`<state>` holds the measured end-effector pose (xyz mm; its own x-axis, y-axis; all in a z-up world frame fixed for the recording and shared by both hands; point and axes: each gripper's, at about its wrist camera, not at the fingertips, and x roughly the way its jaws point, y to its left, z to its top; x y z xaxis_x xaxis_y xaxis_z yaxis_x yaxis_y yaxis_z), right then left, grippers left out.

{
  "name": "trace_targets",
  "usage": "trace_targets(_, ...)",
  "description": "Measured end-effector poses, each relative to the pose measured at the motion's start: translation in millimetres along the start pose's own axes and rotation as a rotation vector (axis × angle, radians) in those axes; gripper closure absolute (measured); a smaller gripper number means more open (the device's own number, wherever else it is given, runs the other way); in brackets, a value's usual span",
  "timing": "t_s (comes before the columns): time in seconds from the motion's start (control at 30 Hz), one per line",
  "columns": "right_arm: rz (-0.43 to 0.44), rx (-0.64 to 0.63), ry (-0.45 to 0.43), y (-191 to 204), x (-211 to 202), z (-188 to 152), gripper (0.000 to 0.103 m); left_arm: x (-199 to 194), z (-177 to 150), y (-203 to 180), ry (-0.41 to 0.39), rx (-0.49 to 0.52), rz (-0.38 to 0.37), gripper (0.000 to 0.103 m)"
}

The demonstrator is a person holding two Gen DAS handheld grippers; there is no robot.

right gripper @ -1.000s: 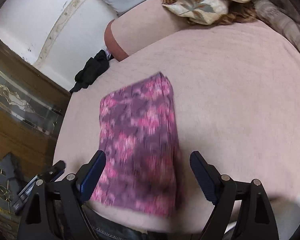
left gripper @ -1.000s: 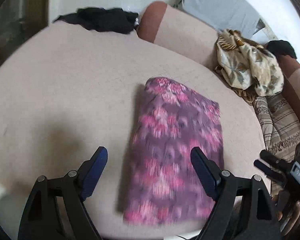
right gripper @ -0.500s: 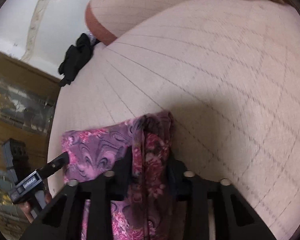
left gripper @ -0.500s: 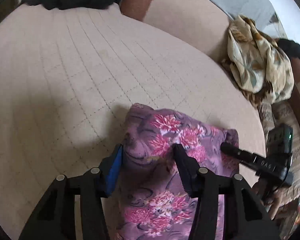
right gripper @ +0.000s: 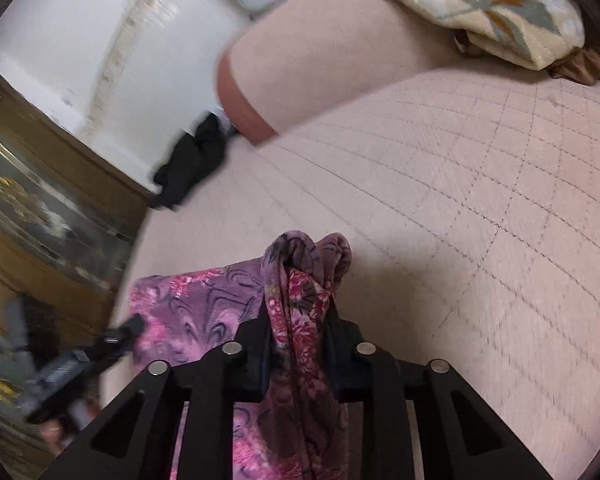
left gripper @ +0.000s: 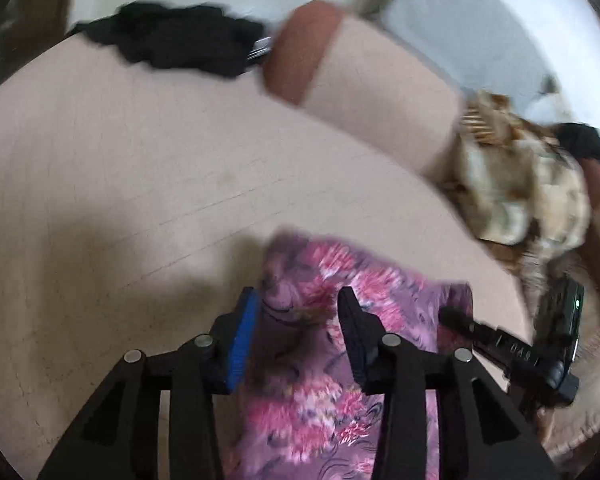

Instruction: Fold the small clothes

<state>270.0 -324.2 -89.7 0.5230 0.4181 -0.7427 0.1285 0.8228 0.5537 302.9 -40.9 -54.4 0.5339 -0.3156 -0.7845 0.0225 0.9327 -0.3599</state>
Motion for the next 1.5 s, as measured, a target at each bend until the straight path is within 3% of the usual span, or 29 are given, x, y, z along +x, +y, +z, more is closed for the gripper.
trace_targets(0.07,-0.007,0.06,0.002,-5,-1,-12,0.068,5,-4,5,0.009,0.027,0.049,0.053)
trace_targets(0.13,0.008,0.044,-0.059,5,-34,-29,0.05,-16,-9,1,-0.009,0.049,0.098,0.052)
trace_targets(0.2,-0.029,0.03,-0.11,14,-65,-49,0.032,-46,-20,-5,-0.063,0.095,0.142,0.032)
trace_targets(0.23,-0.038,0.028,-0.118,20,-82,-64,0.027,-55,-25,-6,-0.068,0.107,0.171,0.027)
trace_targets(0.3,-0.034,0.015,-0.096,33,-113,-96,0.027,-94,-46,-16,-0.078,0.14,0.225,0.026)
trace_targets(0.37,-0.064,-0.014,-0.078,47,-143,-124,0.027,-131,-69,-29,-0.073,0.19,0.212,0.024)
trace_targets(0.47,-0.11,-0.052,-0.069,73,-192,-164,0.026,-178,-100,-40,-0.087,0.255,0.207,0.013)
trace_targets(0.53,-0.12,-0.075,-0.077,90,-217,-187,0.023,-204,-118,-43,-0.103,0.283,0.198,0.012)
trace_targets(0.7,-0.139,-0.073,-0.139,110,-272,-230,0.015,-259,-153,-42,-0.119,0.267,0.188,0.007)
trace_targets(0.77,-0.126,-0.068,-0.143,116,-279,-237,0.015,-276,-165,-43,-0.134,0.27,0.182,0.007)
trace_targets(0.87,-0.137,-0.088,-0.158,129,-294,-245,0.015,-298,-176,-56,-0.144,0.33,0.24,0.007)
trace_targets(1.0,-0.139,-0.112,-0.214,143,-322,-256,0.013,-325,-185,-68,-0.202,0.387,0.228,0.007)
trace_targets(1.13,-0.15,-0.096,-0.195,152,-331,-266,0.013,-332,-192,-66,-0.192,0.379,0.212,0.006)
trace_targets(1.27,-0.163,-0.131,-0.187,164,-335,-266,0.013,-330,-187,-60,-0.174,0.365,0.207,0.006)
trace_targets(1.37,-0.184,-0.174,-0.203,176,-338,-261,0.013,-326,-176,-64,-0.146,0.444,0.184,0.006)
trace_targets(1.5,-0.172,-0.211,-0.198,183,-335,-256,0.012,-330,-162,-68,-0.174,0.539,0.218,0.006)
